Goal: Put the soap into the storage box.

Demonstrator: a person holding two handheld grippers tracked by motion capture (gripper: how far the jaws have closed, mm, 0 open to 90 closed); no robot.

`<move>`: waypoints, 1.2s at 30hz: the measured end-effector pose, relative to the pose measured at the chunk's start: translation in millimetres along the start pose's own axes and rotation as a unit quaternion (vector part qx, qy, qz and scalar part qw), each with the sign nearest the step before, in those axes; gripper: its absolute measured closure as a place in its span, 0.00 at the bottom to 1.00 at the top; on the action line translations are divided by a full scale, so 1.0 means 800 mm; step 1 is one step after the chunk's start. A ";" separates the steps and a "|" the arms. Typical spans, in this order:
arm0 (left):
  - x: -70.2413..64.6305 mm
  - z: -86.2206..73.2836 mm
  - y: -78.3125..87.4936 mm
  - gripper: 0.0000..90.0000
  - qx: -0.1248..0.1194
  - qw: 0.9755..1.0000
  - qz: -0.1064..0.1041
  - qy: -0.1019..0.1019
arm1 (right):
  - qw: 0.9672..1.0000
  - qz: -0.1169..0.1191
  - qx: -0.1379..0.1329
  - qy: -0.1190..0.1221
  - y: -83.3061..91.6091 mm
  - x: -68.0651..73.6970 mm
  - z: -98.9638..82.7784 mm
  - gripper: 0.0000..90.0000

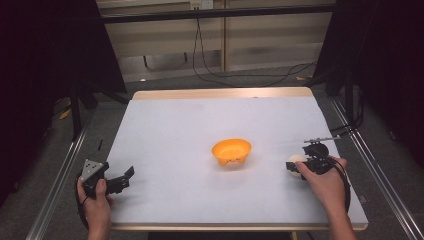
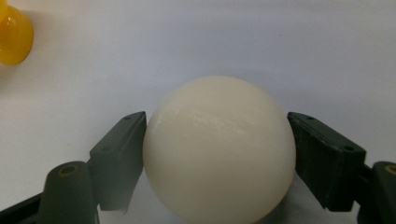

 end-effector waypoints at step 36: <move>0.001 0.000 0.000 0.01 0.000 1.000 0.003 0.000 | 0.999 0.032 -0.020 0.034 0.013 0.020 0.037 0.26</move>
Point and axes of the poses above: each handheld gripper's, and its own axes: y roughly backward along the jaws, z roughly out of its top, x roughly to its left, the point moved 9 cm from there along -y, roughly forward along the jaws, and after that the axes turned 11 degrees about -x, right-handed, at the moved point
